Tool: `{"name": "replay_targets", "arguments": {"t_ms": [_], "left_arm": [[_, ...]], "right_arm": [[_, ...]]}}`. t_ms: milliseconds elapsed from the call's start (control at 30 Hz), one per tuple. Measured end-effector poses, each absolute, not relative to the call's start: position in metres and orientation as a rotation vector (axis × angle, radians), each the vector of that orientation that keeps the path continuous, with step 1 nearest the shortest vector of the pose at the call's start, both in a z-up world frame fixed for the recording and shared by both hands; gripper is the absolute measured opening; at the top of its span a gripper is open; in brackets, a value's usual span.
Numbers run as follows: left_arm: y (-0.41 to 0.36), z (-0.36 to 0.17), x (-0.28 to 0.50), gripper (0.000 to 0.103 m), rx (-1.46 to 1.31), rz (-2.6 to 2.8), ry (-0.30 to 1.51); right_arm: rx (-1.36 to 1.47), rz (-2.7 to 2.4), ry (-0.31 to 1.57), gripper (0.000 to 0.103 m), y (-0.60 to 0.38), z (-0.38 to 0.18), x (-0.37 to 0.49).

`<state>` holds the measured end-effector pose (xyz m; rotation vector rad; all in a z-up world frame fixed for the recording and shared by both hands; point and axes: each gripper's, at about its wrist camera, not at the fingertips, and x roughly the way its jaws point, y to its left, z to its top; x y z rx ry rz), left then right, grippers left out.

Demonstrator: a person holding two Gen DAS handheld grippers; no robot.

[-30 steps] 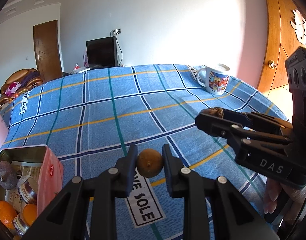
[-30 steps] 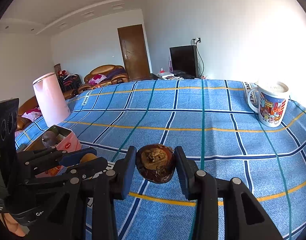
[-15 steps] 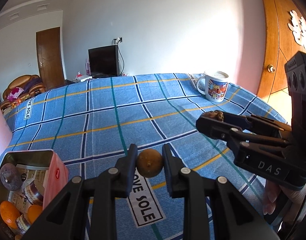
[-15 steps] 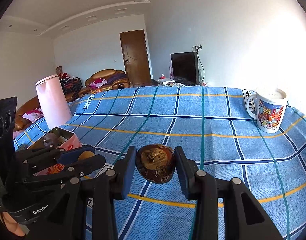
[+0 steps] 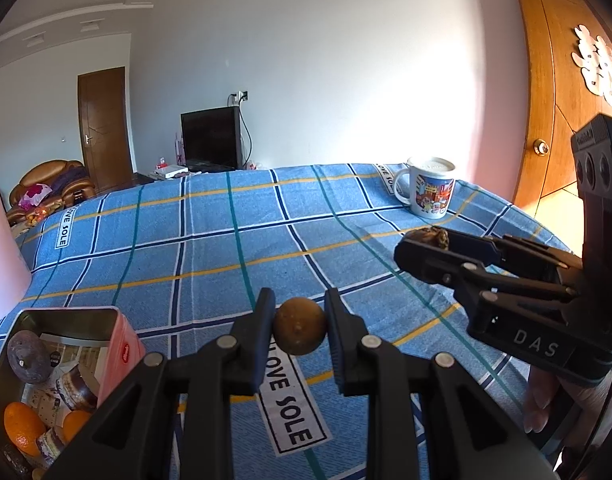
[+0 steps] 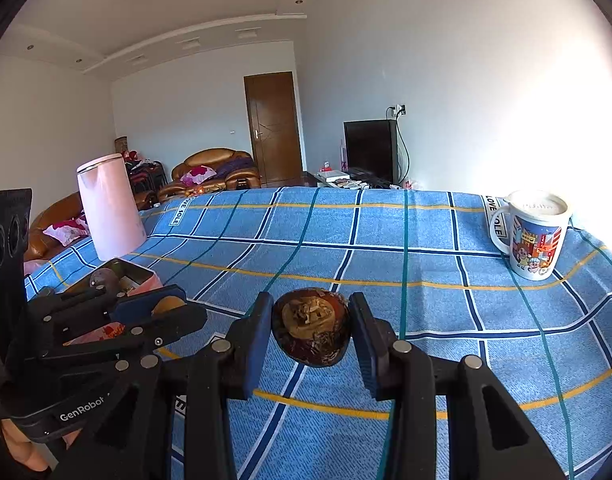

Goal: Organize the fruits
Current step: 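Carry the small fruit and round pastry over the pink tin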

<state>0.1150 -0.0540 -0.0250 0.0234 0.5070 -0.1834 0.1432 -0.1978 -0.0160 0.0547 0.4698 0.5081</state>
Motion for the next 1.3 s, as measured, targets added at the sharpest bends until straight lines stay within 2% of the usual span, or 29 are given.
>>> {"name": "replay_targets", "arguments": {"t_ms": [800, 1300], "left_arm": [[-0.043, -0.018, 0.097, 0.027, 0.017, -0.140, 0.422], [0.002, -0.011, 0.077, 0.027, -0.014, -0.076, 0.429]], "right_arm": [[0.043, 0.514, 0.424, 0.041, -0.192, -0.011, 0.135], [0.018, 0.625, 0.430, 0.041, -0.132, 0.002, 0.130]]}}
